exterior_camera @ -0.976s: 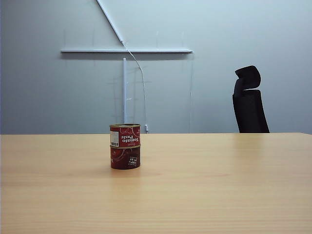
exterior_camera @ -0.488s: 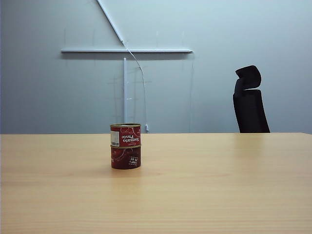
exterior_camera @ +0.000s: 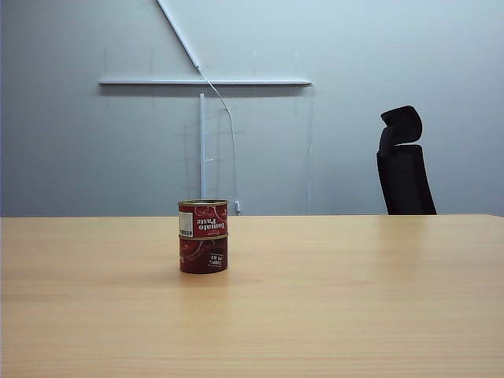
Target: Stack a can of tomatoes on the right onto the can of tomatoes on the left.
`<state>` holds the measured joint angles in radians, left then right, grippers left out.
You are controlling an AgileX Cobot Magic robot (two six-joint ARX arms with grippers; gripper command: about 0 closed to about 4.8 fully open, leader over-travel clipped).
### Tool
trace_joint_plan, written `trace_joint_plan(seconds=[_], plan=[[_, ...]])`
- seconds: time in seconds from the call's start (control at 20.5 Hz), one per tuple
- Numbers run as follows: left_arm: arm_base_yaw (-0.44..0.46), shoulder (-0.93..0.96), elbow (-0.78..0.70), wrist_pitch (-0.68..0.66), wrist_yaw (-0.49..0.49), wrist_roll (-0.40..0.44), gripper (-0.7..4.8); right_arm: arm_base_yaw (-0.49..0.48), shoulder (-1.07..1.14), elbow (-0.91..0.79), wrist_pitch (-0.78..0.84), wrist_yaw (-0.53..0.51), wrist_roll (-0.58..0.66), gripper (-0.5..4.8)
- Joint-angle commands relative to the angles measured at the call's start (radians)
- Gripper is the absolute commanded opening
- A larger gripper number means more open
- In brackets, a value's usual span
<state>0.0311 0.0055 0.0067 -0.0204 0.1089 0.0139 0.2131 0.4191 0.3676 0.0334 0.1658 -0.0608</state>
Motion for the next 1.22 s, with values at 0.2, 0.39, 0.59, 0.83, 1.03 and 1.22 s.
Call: trace_joint_plan(seconds=[0.2, 0.39, 0.59, 0.83, 1.03, 1.22], plan=[[0.000, 0.000, 0.002, 0.007, 0.005, 0.004, -0.02, -0.159, -0.340, -0.268, 0.043, -0.168, 0.046, -0.05], [0.000, 0.000, 0.002, 0.007, 0.007, 0.005, -0.02, -0.181, -0.422, -0.332, 0.054, -0.167, 0.092, -0.05], [0.000, 0.000, 0.002, 0.003, 0.004, 0.005, -0.02, -0.164, -0.420, -0.367, 0.022, -0.169, 0.113, -0.04], [0.000, 0.000, 0.002, 0.003, 0.004, 0.005, -0.02, -0.166, -0.420, -0.367, 0.020, -0.168, 0.113, -0.04], [0.000, 0.000, 0.002, 0.003, 0.004, 0.005, -0.02, -0.167, -0.420, -0.367, 0.024, -0.168, 0.113, -0.04], [0.000, 0.000, 0.002, 0.003, 0.004, 0.005, -0.02, -0.185, -0.420, -0.367, 0.021, -0.168, 0.113, -0.05]])
